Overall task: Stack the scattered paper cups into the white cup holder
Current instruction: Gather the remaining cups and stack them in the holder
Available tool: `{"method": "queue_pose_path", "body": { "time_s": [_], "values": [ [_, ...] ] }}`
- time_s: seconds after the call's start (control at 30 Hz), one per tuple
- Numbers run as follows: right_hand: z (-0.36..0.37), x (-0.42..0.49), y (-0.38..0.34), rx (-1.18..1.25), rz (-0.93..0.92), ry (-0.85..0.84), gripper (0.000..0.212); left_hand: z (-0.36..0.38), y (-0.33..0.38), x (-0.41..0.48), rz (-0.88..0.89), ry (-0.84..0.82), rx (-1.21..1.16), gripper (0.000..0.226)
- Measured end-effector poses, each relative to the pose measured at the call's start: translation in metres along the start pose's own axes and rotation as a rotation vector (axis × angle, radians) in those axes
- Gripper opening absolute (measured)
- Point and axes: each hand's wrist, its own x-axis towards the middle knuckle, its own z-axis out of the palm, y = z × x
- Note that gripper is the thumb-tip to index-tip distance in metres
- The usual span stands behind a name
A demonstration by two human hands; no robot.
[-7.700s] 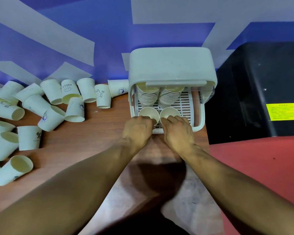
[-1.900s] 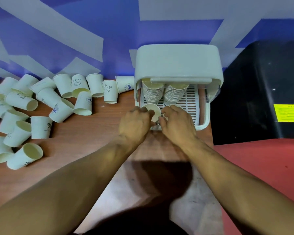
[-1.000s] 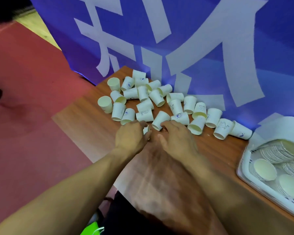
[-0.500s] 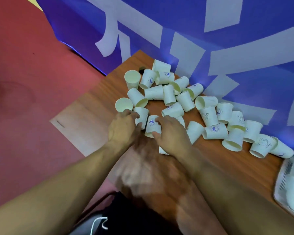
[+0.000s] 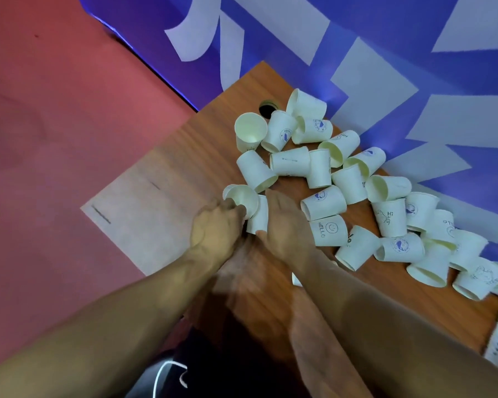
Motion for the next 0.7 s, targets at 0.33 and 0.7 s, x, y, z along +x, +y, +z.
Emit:
{"method": "queue_pose_path", "body": {
  "time_s": [0.33,0.7],
  "values": [
    [-0.002,0.006,-0.01,-0.001,-0.02,0.089,0.032,-0.002,-0.012,0.002,0.236,0.268,0.141,0.01],
    [-0.063,-0.057,0.006,0.063,-0.111,0.421,0.017,-0.055,0.039,-0.042,0.353,0.364,0.094,0.011]
  ]
}}
